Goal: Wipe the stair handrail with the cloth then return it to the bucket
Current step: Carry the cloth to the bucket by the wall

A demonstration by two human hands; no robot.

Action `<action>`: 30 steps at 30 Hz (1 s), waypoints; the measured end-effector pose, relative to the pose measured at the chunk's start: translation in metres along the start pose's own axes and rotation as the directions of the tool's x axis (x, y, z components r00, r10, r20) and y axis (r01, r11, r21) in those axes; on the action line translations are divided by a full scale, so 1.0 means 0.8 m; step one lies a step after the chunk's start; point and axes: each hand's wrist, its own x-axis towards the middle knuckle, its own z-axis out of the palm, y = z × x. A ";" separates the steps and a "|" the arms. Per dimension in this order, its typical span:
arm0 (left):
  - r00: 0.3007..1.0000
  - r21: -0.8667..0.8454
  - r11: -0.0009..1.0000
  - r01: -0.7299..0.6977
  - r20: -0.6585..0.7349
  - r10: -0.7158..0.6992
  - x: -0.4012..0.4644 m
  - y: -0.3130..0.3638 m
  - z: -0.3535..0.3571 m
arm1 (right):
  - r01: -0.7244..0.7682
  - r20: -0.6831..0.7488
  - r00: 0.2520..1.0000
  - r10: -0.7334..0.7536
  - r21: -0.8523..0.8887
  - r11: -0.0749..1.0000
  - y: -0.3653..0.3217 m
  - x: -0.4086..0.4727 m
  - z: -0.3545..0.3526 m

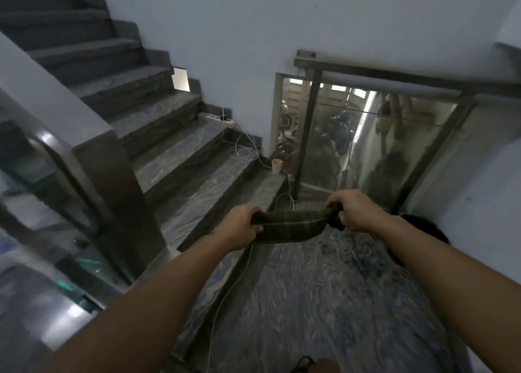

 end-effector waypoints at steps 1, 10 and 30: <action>1.000 0.011 1.000 -0.017 -0.003 0.017 0.018 0.004 -0.001 | -0.013 0.000 1.000 0.013 0.022 1.000 0.011 0.010 -0.005; 0.999 -0.010 1.000 -0.011 0.042 0.012 0.213 0.067 -0.019 | -0.089 -0.047 0.994 0.097 0.156 0.984 0.139 0.127 -0.066; 0.967 0.057 0.986 -0.159 0.212 0.144 0.495 0.250 -0.014 | -0.380 -0.047 0.919 0.392 0.163 0.910 0.330 0.199 -0.225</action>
